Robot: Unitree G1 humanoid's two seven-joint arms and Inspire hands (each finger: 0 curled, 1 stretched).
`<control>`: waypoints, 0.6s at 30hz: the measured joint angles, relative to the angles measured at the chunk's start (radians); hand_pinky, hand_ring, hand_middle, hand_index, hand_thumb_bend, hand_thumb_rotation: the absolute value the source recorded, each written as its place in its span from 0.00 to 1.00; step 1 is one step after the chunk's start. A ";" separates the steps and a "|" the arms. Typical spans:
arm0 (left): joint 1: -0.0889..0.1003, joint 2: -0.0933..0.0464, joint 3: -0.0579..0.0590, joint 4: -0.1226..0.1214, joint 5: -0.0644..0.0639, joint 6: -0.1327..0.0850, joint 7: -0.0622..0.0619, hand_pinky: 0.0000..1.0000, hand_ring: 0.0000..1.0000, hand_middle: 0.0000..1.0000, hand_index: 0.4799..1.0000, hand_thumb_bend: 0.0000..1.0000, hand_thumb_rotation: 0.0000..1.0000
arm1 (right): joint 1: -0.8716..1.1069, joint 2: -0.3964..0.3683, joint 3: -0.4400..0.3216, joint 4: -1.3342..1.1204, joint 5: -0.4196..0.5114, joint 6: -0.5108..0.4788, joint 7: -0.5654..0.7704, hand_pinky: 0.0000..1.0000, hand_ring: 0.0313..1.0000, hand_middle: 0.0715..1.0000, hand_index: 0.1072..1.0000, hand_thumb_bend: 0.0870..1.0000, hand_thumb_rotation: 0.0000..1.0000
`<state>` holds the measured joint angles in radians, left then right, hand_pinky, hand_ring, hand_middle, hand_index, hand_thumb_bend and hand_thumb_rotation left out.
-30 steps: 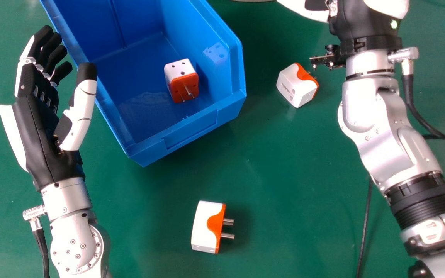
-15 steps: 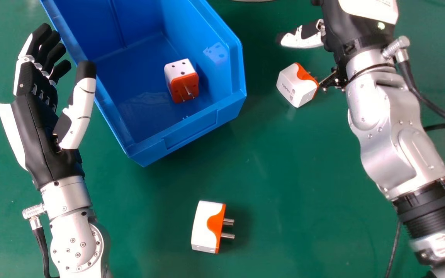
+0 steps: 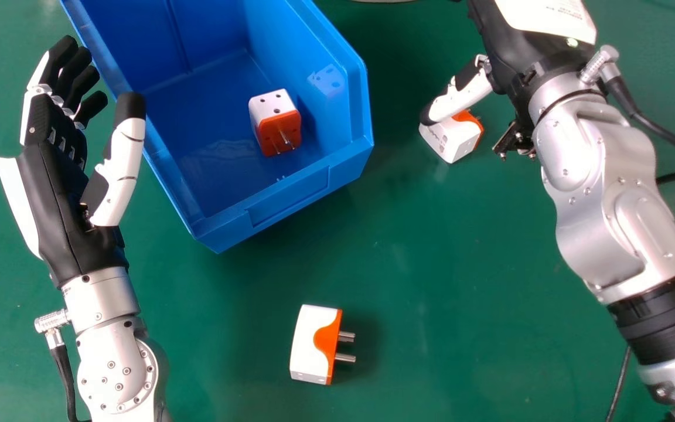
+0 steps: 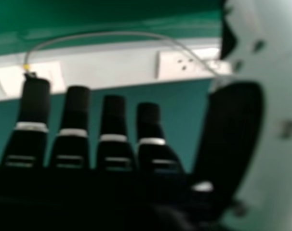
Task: Pick all objects and put in blue box
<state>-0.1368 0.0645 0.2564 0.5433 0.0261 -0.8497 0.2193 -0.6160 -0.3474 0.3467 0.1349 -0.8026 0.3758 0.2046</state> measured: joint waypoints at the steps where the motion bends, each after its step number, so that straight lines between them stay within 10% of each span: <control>1: 0.000 0.000 0.000 0.000 0.002 0.000 0.001 0.78 0.81 0.83 0.63 0.67 0.46 | 0.000 -0.004 0.004 -0.008 0.000 0.011 0.030 0.63 0.77 0.82 0.80 0.86 0.12; 18: 0.007 0.000 0.001 0.003 0.003 -0.006 0.002 0.78 0.81 0.82 0.63 0.66 0.45 | -0.052 -0.016 0.088 0.000 -0.034 0.061 0.235 0.89 0.94 0.96 0.87 0.96 0.11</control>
<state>-0.1302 0.0646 0.2571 0.5460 0.0290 -0.8556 0.2218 -0.6679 -0.3630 0.4346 0.1352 -0.8365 0.4368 0.4400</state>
